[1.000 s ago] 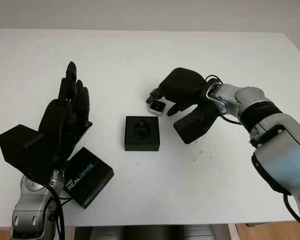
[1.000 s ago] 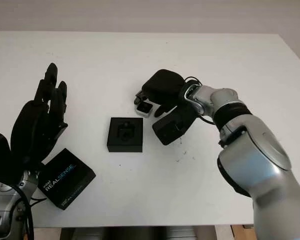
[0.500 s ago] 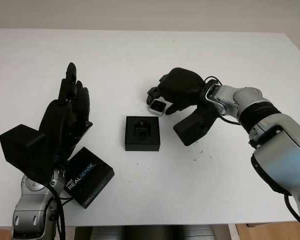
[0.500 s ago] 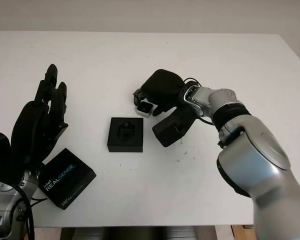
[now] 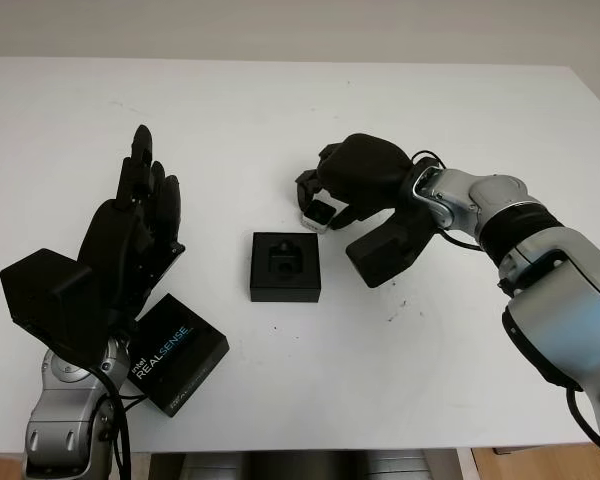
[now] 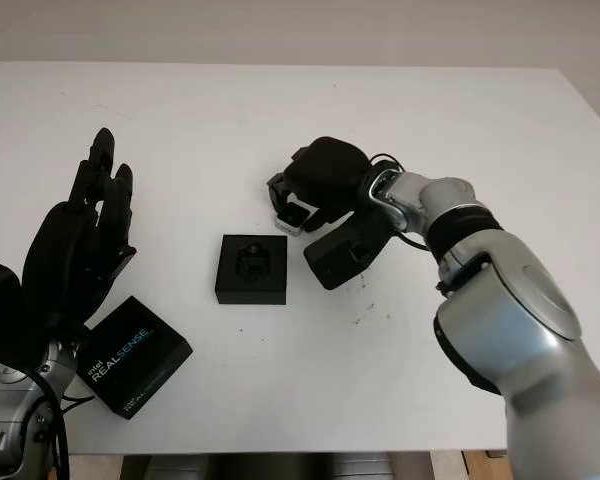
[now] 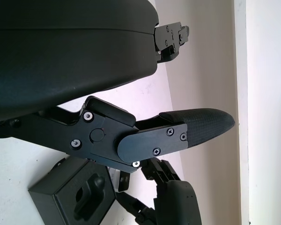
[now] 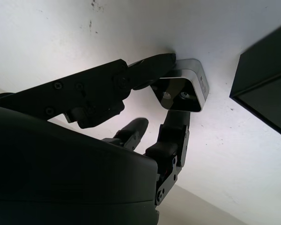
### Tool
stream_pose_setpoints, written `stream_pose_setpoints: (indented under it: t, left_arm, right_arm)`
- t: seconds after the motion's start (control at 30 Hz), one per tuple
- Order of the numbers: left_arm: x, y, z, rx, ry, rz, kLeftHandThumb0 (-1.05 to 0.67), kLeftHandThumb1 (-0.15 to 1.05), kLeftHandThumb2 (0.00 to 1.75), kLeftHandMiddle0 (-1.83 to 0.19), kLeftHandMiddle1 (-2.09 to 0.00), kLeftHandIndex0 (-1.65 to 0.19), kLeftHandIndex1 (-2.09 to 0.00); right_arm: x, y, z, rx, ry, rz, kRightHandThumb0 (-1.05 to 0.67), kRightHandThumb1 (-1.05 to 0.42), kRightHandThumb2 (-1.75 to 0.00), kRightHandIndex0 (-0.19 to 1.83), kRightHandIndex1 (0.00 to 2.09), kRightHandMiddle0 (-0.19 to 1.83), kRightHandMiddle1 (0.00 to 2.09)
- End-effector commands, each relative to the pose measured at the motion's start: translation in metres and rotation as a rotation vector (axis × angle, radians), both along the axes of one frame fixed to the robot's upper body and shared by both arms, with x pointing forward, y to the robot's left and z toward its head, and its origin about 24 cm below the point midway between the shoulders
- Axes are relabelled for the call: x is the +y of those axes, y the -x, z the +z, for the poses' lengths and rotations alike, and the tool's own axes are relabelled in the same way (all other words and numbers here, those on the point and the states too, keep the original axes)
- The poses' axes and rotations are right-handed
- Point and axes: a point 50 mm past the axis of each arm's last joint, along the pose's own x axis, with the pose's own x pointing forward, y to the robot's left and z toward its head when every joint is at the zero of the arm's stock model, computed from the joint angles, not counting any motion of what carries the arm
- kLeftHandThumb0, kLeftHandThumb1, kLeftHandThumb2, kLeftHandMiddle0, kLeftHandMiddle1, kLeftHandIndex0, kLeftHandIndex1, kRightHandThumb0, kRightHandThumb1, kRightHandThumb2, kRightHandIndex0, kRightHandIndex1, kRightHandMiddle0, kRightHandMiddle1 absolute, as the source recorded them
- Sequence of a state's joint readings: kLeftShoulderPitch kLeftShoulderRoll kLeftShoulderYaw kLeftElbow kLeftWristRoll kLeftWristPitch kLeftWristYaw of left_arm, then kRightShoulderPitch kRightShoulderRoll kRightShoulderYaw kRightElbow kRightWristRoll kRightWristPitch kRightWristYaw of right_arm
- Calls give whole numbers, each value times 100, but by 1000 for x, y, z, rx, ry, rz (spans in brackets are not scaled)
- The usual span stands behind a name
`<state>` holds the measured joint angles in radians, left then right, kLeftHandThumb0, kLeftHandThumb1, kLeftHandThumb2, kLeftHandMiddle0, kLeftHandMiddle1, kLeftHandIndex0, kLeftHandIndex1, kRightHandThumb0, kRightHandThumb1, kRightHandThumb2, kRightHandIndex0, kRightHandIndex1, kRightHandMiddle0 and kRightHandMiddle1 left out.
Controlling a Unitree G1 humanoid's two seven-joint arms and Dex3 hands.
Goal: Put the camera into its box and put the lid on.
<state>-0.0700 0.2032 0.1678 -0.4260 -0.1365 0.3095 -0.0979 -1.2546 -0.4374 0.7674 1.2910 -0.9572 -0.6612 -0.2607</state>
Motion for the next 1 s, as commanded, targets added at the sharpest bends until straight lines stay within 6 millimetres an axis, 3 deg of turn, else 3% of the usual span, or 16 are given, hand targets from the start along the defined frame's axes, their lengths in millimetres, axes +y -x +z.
stream_pose_setpoints:
  t: [0.0, 0.5, 0.97]
  left_arm:
    - [-1, 1, 2, -15, -7, -1, -79, 105, 64, 16, -6, 18, -5]
    - [-1, 2, 1, -15, -3, -17, -78, 105, 63, 17, -5, 19, -5]
    - [-3, 0, 0, -3, 2, -18, -81, 105, 67, 16, -6, 17, -6]
  right_arm:
    - [-13, 0, -5, 23, -8, -52, -37, -97, -5, 45, 17, 47, 110]
    - [-23, -7, 9, 127, -201, -199, -36, -95, -5, 42, 9, 46, 117]
    - [-29, -11, 17, 252, -377, -280, -36, -97, -6, 35, 3, 34, 143]
